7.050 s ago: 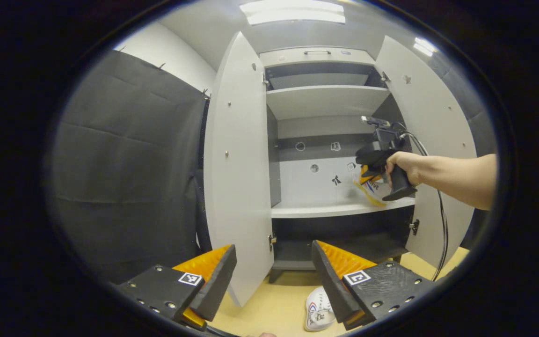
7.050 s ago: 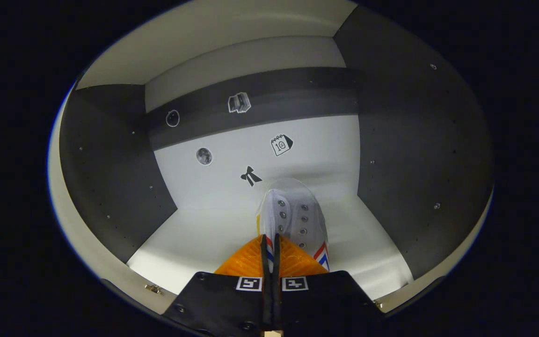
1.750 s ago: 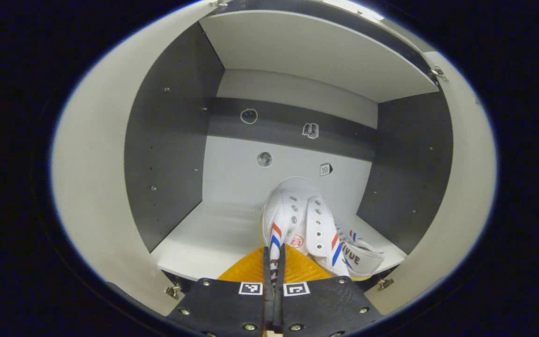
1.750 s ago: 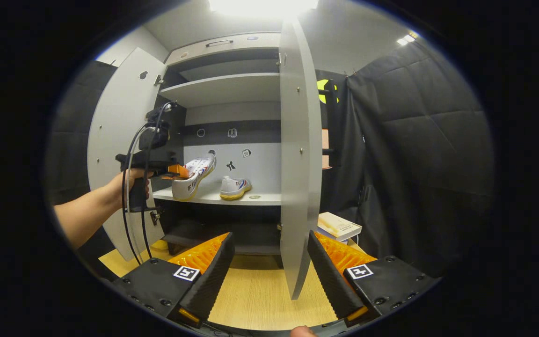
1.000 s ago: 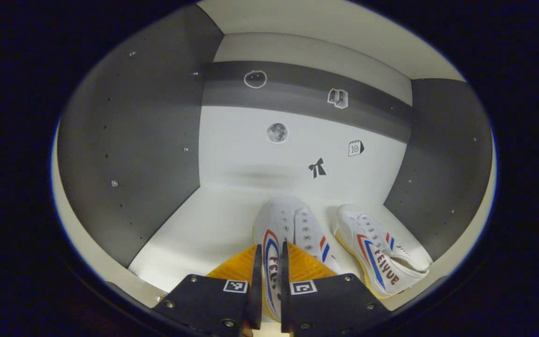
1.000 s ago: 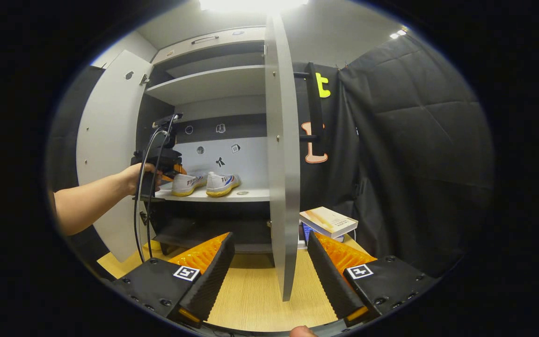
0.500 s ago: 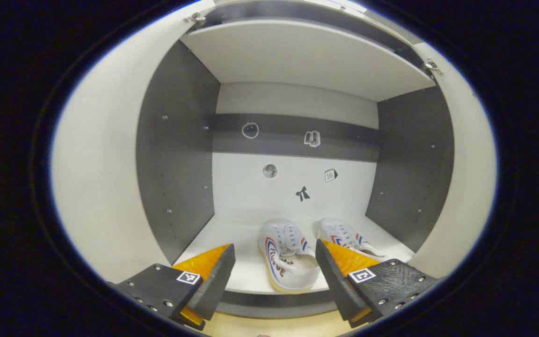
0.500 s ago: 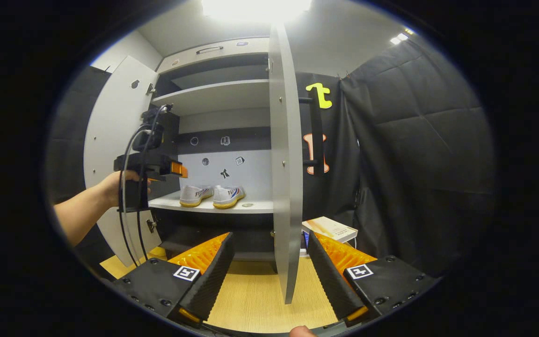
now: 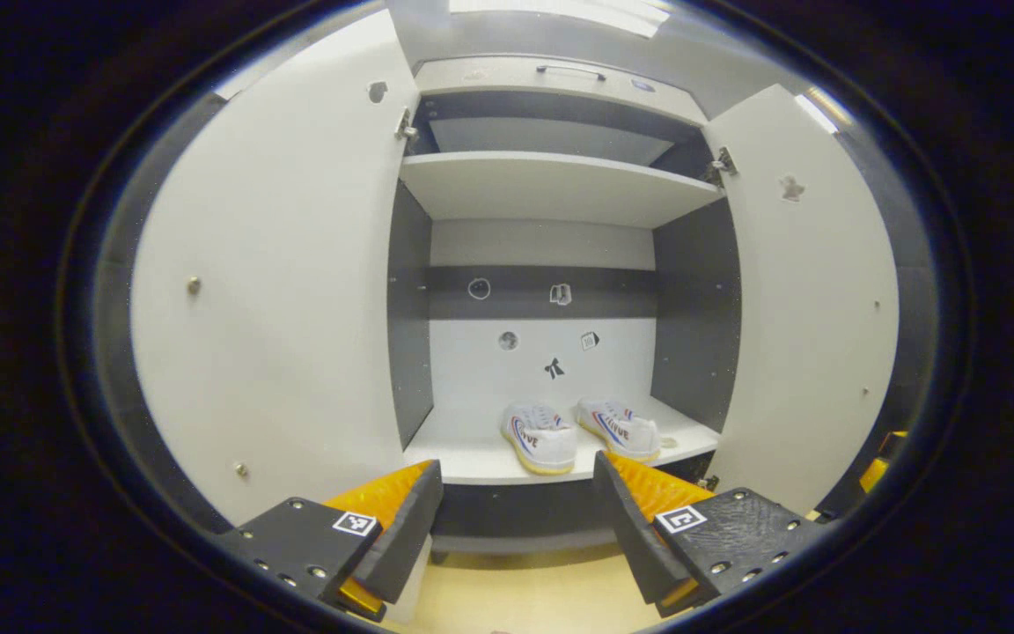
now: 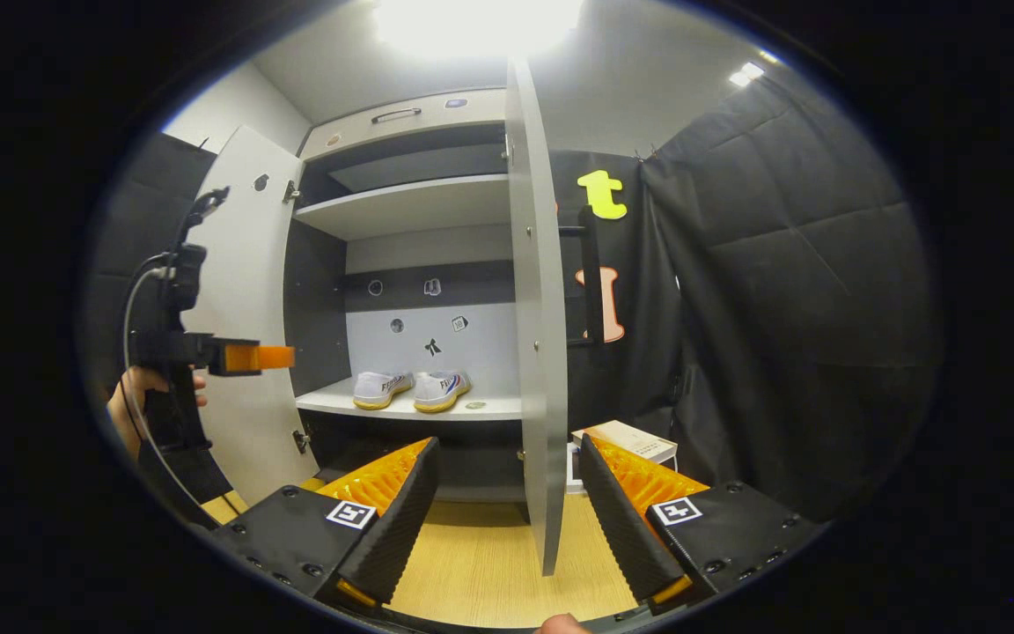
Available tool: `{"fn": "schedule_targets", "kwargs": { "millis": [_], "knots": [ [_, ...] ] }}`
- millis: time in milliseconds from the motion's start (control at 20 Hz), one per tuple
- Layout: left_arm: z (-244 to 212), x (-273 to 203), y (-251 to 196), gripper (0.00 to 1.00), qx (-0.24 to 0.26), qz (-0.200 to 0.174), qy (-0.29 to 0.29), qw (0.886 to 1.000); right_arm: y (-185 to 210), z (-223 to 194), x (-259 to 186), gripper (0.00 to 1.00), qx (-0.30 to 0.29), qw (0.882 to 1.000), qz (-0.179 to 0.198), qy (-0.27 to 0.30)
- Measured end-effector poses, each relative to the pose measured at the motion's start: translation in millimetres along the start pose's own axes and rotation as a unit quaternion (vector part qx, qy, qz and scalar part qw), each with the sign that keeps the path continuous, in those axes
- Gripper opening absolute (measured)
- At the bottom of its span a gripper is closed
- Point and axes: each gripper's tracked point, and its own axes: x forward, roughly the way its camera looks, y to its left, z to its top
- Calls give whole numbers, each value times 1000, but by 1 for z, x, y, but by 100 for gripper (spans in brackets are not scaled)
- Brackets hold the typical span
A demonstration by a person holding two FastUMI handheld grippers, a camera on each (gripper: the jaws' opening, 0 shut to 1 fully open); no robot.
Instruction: Grab one shoe with the right hand and put it into the shoe cabinet, grab the other shoe with the left hand and put it into the shoe cabinet; then close the right door with the right hand and the left door with the left hand.
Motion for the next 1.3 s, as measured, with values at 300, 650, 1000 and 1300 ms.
{"fn": "schedule_targets", "kwargs": {
  "millis": [300, 650, 1000, 1300],
  "knots": [
    [-21, -80, 12, 100, -13, 18, -2, 1000, 0, 5, -2, 98, -4, 1000, 9, 4],
    [-37, -126, 30, 100, -27, 32, 5, 999, -43, 22, 1, 98, -19, 999, -26, 3],
    [-44, -145, 46, 100, -35, 48, 8, 998, -133, 68, 17, 98, -27, 985, -170, -31],
    [-47, -156, 82, 100, -32, 83, 13, 996, -139, 91, 54, 98, -26, 975, -215, -48]
  ]
}}
